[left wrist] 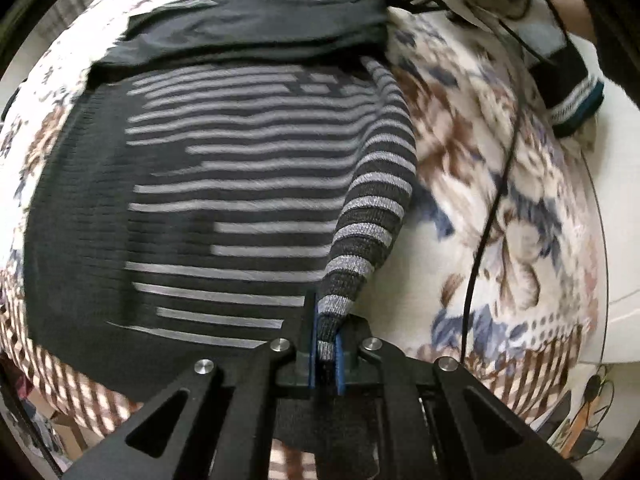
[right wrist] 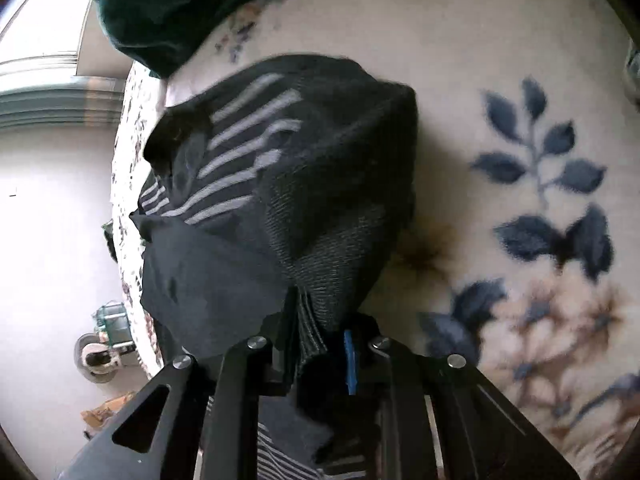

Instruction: Fold small clothes

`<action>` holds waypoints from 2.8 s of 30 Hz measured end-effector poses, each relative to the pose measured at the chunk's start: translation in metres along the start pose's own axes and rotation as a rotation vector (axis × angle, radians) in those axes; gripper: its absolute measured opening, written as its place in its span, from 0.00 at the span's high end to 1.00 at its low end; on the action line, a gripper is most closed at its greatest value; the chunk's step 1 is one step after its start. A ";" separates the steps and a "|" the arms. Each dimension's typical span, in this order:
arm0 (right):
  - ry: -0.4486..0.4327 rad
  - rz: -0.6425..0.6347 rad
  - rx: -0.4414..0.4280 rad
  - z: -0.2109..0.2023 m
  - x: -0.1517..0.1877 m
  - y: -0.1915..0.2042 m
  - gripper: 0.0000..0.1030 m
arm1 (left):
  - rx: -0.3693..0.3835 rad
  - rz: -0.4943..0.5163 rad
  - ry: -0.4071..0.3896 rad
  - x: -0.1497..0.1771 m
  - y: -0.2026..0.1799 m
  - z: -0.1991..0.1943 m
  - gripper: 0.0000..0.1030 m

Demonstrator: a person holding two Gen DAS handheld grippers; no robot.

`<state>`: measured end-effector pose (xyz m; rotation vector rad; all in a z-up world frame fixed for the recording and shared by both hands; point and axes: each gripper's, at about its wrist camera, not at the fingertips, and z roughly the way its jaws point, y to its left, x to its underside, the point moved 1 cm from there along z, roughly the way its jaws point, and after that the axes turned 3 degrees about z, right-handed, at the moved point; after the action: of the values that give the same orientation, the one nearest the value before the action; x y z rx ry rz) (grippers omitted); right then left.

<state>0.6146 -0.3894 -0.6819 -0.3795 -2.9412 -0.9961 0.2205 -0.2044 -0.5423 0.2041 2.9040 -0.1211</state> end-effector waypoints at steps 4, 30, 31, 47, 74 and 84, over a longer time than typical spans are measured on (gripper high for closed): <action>-0.019 -0.033 0.069 -0.024 0.006 0.040 0.84 | 0.006 -0.085 -0.034 -0.003 0.043 -0.029 0.96; 0.052 -0.179 0.539 0.232 -0.001 0.399 0.85 | 0.049 -0.581 -0.013 0.036 0.340 -0.006 0.96; 0.058 -0.177 0.545 0.240 -0.001 0.404 0.85 | 0.056 -0.598 0.006 0.039 0.348 -0.001 0.95; 0.188 -0.302 0.219 0.146 0.131 0.378 0.29 | 0.156 -0.602 -0.051 0.056 0.392 -0.034 0.52; 0.015 -0.129 0.222 0.118 0.037 0.336 0.29 | 0.092 -0.286 -0.075 -0.135 0.355 0.018 0.51; 0.005 0.007 0.277 0.225 -0.057 0.377 0.94 | 0.109 -0.242 -0.070 -0.146 0.344 0.050 0.83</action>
<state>0.7718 0.0227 -0.6410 -0.3755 -3.0112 -0.5740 0.4229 0.1117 -0.5801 -0.1330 2.8423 -0.3208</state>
